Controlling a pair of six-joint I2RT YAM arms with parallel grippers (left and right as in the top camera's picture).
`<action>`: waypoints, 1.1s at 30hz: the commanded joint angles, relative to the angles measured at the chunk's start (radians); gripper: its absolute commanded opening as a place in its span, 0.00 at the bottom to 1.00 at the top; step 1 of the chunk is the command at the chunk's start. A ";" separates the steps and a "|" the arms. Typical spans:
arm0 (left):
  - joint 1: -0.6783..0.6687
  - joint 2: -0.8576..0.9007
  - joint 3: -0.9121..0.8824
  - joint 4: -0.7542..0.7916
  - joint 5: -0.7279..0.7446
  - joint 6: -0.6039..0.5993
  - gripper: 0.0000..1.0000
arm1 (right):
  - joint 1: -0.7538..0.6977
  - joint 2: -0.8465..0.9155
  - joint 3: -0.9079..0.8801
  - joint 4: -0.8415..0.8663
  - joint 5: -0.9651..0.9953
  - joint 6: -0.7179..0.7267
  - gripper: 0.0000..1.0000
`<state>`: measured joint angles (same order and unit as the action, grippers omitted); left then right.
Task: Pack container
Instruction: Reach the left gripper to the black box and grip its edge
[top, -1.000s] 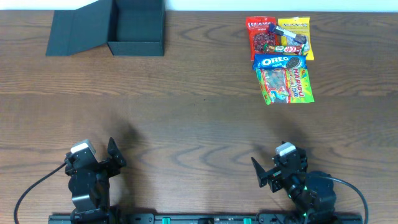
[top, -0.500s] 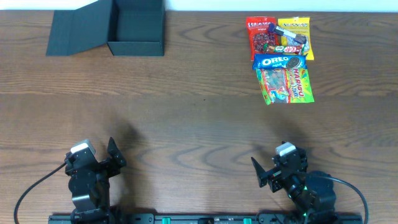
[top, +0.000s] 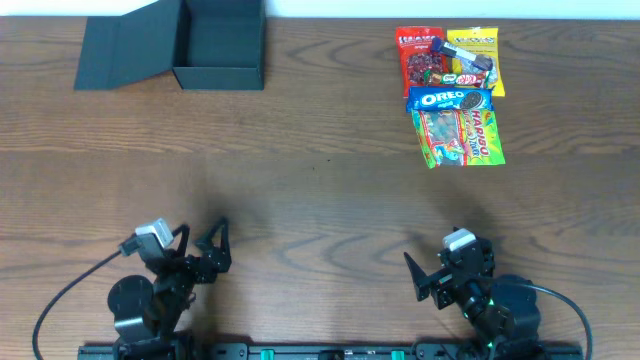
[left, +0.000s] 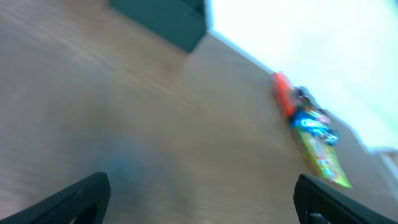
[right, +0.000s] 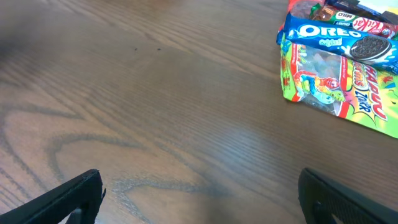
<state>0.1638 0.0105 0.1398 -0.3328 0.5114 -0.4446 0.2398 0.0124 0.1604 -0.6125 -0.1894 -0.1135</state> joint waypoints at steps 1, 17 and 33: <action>0.006 0.008 0.003 0.094 0.114 0.032 0.96 | 0.010 -0.007 -0.003 0.000 -0.001 -0.007 0.99; -0.003 1.036 0.684 0.139 -0.051 0.428 0.95 | 0.010 -0.007 -0.003 0.000 -0.001 -0.007 0.99; -0.201 2.073 1.600 0.032 -0.307 0.470 0.95 | 0.010 -0.007 -0.003 0.000 -0.001 -0.007 0.99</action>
<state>-0.0315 2.0129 1.6474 -0.2836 0.2729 0.0292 0.2398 0.0109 0.1604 -0.6121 -0.1898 -0.1135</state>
